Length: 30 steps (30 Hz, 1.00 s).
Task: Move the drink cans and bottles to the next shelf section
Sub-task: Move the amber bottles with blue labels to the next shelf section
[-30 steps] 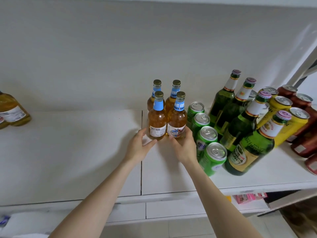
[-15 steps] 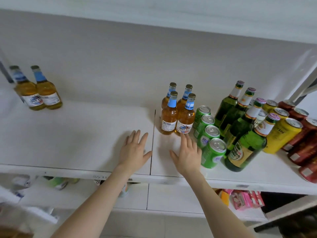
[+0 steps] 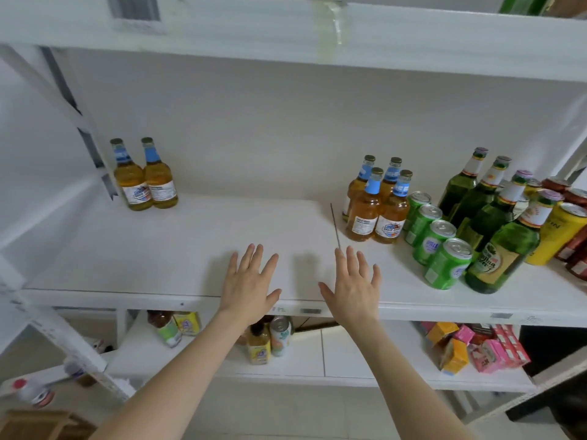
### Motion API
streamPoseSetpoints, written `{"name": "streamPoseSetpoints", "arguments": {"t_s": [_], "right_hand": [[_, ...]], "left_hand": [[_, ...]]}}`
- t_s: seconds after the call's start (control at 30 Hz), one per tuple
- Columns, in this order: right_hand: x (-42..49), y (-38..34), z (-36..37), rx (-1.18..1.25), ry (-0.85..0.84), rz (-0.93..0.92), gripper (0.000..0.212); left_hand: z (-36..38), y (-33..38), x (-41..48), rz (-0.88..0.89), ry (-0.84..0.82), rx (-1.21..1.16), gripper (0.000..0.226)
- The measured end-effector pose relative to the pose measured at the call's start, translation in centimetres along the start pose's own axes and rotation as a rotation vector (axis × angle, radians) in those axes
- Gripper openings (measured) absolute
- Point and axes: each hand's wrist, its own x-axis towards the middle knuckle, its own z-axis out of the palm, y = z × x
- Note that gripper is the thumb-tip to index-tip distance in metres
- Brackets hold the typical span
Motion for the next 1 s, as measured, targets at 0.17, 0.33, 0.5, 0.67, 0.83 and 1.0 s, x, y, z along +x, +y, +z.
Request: {"name": "streamPoseSetpoints", "arguments": {"t_s": [0.17,0.33,0.5,0.67,0.83,1.0], "right_hand": [[-1.4,-6.2,0.2,0.007,0.007,-0.023,0.081],[-1.4,-11.8,0.6,0.002,-0.007,-0.077,0.082],[0.2,-16.3,0.9,0.007,0.024,-0.098,0.08],[2.8,-21.3,1.9,0.031,0.029,-0.12,0.079],[4.2,-27.9,2.7,0.032,-0.01,-0.163,0.078],[5.7,-34.3,3.3,0.026,0.009,-0.142,0.078]], "left_hand": [[-0.4,-5.5,-3.1,-0.004,-0.019,0.026,0.074],[-0.2,-10.7,-4.9,-0.05,-0.029,0.044,0.075],[0.1,-15.6,-4.4,-0.071,-0.039,0.066,0.075],[0.3,-20.9,-3.2,-0.089,-0.026,0.085,0.075],[0.6,-27.8,-3.3,-0.127,-0.002,0.084,0.074],[0.9,-34.7,-2.9,-0.119,-0.022,0.087,0.075]]}}
